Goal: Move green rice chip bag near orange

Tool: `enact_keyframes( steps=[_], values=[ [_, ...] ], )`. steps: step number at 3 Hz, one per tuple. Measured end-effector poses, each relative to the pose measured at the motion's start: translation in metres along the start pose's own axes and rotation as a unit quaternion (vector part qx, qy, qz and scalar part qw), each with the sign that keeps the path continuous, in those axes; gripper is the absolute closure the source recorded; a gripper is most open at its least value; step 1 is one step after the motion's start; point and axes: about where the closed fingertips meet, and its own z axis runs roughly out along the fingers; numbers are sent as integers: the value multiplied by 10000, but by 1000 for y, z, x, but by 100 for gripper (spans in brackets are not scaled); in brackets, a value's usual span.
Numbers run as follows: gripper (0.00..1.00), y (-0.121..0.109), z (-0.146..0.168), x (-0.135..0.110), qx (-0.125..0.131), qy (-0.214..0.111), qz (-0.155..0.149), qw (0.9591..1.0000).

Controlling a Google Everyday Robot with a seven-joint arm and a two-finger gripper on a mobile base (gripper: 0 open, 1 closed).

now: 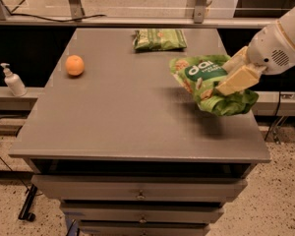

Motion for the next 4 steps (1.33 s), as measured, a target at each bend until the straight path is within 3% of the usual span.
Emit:
enact_keyframes(
  steps=[1,2,3,4],
  values=[
    [100,29,11,-45,-374,-322,-490,9976],
    [100,35,27,-95,-415,-487,-957,9934],
    [100,35,27,-95,-415,-487,-957,9933],
    [100,16,31,-108,-251,-697,-806,9940]
  ],
)
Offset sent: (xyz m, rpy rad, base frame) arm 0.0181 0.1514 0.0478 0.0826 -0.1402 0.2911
